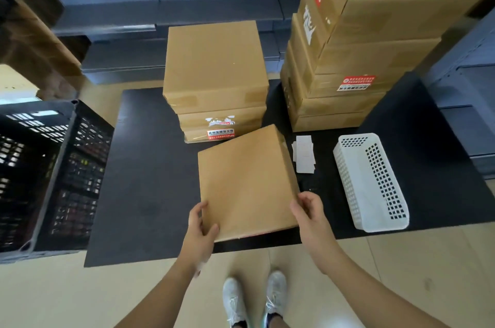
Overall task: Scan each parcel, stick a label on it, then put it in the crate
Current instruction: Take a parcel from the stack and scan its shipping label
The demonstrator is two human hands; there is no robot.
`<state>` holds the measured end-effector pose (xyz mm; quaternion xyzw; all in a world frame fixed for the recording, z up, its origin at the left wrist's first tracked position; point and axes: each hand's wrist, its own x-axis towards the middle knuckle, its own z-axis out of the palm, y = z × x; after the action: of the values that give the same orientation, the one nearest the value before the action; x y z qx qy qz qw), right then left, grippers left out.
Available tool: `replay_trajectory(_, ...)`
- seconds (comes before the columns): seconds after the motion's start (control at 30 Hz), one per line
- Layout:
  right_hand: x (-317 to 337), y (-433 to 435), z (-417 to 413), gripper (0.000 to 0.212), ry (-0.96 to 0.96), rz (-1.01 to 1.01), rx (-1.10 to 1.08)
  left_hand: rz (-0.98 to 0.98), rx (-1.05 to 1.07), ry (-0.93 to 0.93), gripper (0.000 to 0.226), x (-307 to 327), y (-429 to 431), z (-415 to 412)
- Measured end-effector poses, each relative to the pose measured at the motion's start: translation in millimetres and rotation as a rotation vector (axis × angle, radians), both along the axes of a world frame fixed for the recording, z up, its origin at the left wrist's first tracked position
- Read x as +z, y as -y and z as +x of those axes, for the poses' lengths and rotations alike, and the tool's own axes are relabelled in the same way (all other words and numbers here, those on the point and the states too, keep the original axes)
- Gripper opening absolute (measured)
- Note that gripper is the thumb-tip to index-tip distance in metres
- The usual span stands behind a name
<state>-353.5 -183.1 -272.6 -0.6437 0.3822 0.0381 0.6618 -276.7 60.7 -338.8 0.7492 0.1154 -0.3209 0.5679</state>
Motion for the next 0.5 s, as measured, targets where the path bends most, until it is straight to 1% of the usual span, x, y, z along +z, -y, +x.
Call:
replay_trajectory(0.03, 11.4, 1.0, -0.3, 0.030, 0.026, -0.062, 0.005, 0.018, -0.066, -0.001, 0.058, 0.9, 3.7, 2.0)
replay_trajectory(0.07, 22.4, 1.0, 0.4, 0.040, 0.052, -0.119, 0.007, 0.046, -0.119, 0.009, 0.053, 3.4, 9.0, 5.0)
replay_trajectory(0.13, 42.8, -3.3, 5.0, 0.065, 0.074, -0.218, 0.032, 0.080, -0.153, 0.039, 0.039, 13.5, 22.7, 12.5)
replay_trajectory(0.17, 50.6, -8.4, 8.2, 0.077, 0.073, -0.269, 0.073, 0.028, -0.139, 0.048, 0.046, 24.1, 30.9, 16.4)
replay_trajectory(0.2, 54.7, -14.8, 11.5, 0.084, 0.079, -0.319, 0.131, -0.064, -0.116, 0.019, 0.060, 34.3, 38.0, 20.3)
replay_trajectory(0.23, 58.8, -23.7, 15.0, 0.082, 0.107, -0.348, 0.189, -0.167, -0.115, -0.019, 0.071, 47.8, 43.5, 22.9)
replay_trajectory(0.3, 58.8, -39.0, 20.0, 0.064, 0.187, -0.338, 0.303, -0.304, -0.104, -0.075, 0.078, 71.5, 44.2, 28.3)
replay_trajectory(0.37, 53.8, -47.4, 22.2, 0.045, 0.229, -0.173, 0.365, -0.309, -0.001, -0.097, 0.074, 87.6, 28.5, 34.9)
replay_trajectory(0.4, 50.6, -48.1, 23.0, 0.038, 0.225, -0.070, 0.389, -0.295, 0.045, -0.094, 0.071, 88.4, 16.0, 38.8)
replay_trajectory(0.43, 46.0, -47.0, 24.1, 0.033, 0.207, -0.010, 0.394, -0.294, 0.070, -0.103, 0.068, 87.3, 2.4, 42.5)
replay_trajectory(0.5, 25.7, -40.3, 27.4, 0.026, 0.127, -0.058, 0.327, -0.300, 0.100, -0.151, 0.055, 82.0, -25.1, 49.1)
